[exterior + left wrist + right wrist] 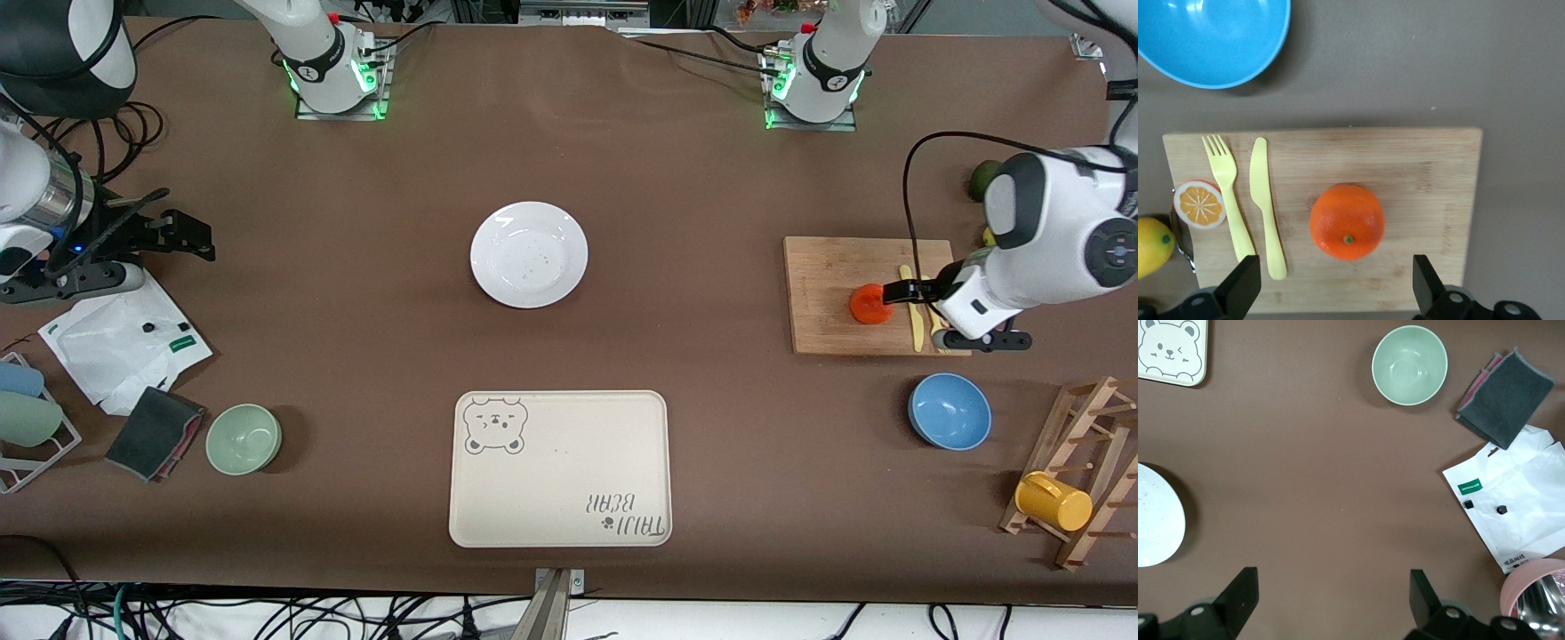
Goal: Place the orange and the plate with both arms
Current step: 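Lower the left gripper over the orange and close on it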
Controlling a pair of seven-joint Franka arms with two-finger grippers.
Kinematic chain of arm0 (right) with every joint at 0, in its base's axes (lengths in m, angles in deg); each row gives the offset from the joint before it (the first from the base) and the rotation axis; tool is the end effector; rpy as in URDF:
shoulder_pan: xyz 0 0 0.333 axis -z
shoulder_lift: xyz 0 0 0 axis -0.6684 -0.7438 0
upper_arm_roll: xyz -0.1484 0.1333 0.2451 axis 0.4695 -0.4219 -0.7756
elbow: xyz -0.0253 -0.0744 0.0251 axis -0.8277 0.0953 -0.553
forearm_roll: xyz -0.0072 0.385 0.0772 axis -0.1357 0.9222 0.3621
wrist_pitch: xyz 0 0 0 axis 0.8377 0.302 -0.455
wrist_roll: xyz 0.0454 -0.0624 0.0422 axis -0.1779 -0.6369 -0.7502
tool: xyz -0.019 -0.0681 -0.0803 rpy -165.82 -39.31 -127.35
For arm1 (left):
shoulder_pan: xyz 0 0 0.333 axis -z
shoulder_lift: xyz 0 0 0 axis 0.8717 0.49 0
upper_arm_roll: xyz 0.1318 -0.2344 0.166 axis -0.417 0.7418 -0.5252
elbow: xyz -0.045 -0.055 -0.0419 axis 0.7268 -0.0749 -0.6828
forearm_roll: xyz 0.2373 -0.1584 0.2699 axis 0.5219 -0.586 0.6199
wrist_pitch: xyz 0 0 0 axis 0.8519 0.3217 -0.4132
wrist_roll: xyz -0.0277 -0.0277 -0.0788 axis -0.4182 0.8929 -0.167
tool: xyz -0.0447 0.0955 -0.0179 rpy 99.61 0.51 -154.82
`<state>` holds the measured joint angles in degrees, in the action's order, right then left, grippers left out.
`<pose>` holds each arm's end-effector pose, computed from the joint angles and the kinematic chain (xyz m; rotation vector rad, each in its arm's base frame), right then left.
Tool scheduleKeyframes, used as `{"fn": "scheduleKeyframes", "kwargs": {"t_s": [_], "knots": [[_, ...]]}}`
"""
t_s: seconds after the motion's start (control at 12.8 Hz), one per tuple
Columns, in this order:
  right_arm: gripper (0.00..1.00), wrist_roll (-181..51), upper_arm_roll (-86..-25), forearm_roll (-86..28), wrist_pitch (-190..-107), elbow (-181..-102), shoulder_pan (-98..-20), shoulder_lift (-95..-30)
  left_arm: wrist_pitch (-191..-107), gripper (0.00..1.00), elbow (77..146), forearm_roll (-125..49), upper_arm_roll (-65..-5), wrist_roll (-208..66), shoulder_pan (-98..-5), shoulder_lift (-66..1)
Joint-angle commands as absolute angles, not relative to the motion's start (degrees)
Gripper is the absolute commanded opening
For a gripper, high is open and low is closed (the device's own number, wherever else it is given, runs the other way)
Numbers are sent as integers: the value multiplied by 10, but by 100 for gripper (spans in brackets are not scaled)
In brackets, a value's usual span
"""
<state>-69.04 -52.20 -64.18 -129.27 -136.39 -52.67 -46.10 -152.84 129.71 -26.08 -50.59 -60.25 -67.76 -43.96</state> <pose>0.5908 0.0251 0.5344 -3.1152 -0.2858 0.1245 0.5620 0.0454 0.3010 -3.1161 0.0451 0.3148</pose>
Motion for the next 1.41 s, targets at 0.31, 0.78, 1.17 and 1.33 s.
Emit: {"fn": "scheduleKeyframes", "kwargs": {"t_s": [0.31, 0.78, 1.17, 1.33], "knots": [[100, -695, -520, -645, -1286, -1363, -528, -458, -1727, 100, 1441, -225, -490, -647, -678, -447], [100, -695, -520, -645, -1286, -1363, -528, -459, -1765, 100, 1454, -162, -490, -675, -680, -429], [100, -695, -520, -645, -1286, -1363, -528, -459, -1810, 100, 1468, -158, -489, -687, -691, -407], [100, -695, -520, -645, -1286, -1363, -528, -459, -1808, 57, 1468, -158, -489, -688, -692, -407]]}}
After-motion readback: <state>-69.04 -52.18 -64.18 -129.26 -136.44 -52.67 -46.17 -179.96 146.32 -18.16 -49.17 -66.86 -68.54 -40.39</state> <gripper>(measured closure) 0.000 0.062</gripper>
